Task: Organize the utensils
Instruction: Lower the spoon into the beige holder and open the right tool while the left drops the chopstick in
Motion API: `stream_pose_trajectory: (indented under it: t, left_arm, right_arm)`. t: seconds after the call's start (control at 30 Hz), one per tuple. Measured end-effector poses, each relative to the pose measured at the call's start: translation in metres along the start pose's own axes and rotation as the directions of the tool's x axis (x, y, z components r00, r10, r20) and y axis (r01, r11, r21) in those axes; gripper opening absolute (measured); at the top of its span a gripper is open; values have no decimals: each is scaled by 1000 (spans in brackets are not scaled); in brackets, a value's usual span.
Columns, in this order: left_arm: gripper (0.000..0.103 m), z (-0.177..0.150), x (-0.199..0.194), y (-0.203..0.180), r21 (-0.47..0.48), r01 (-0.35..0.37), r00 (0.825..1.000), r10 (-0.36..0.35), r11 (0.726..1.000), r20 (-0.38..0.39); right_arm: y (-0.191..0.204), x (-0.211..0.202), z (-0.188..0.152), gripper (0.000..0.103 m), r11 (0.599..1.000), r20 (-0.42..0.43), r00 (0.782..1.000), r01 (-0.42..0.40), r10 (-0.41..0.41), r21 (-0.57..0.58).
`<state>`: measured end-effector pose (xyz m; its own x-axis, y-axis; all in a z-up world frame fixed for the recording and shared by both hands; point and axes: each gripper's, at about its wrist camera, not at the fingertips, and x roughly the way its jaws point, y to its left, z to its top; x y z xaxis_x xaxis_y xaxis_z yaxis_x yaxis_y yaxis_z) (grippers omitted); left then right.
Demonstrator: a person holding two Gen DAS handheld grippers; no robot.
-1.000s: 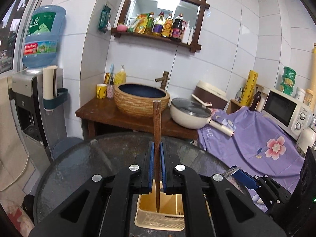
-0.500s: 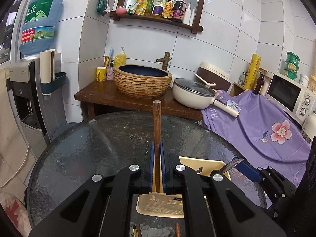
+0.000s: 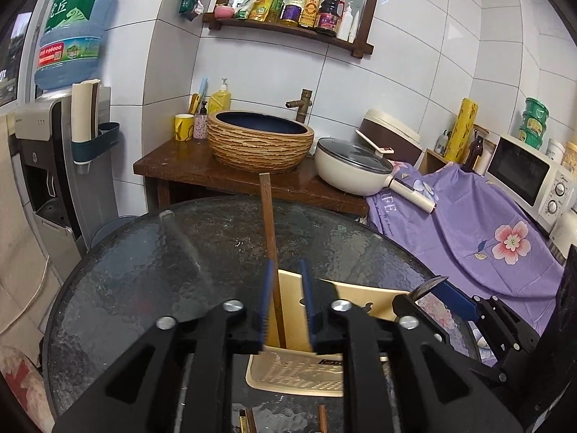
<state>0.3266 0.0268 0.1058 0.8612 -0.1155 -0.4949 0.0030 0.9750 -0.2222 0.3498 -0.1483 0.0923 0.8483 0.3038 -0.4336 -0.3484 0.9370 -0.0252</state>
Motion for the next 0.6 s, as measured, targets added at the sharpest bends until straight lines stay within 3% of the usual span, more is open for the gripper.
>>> stream_pose_trajectory:
  t: [0.03,0.1,0.17,0.33,0.5,0.6]
  left_arm:
    - [36,0,-3,1,-9,6,1000,-6,1000,8]
    - [45,-2,-9,3,-21,17,999,-16,1000,27]
    - [52,-4,-16,3,-15,15,999,-14,1000,47]
    - [76,-16,-33,11,-18,-11,997,12,1000,74]
    - [88,-37,-51,31,-17,-57,998,58,998,33]
    - [90,-55,-60,43,-10,-86,996,86,996,-8]
  right_arm:
    - [-2,1,0,48,1000,1,1000,5,-5,6]
    - [-5,1,1,54,1000,8,1000,10,-10,14]
    - [-7,-2,3,75,1000,27,1000,7,-8,22]
    - [-9,-16,5,76,999,60,997,38,-39,24]
    - [-9,-41,-6,80,999,55,997,44,-45,27]
    - [-11,-56,-24,82,999,-2,1000,26,-26,47]
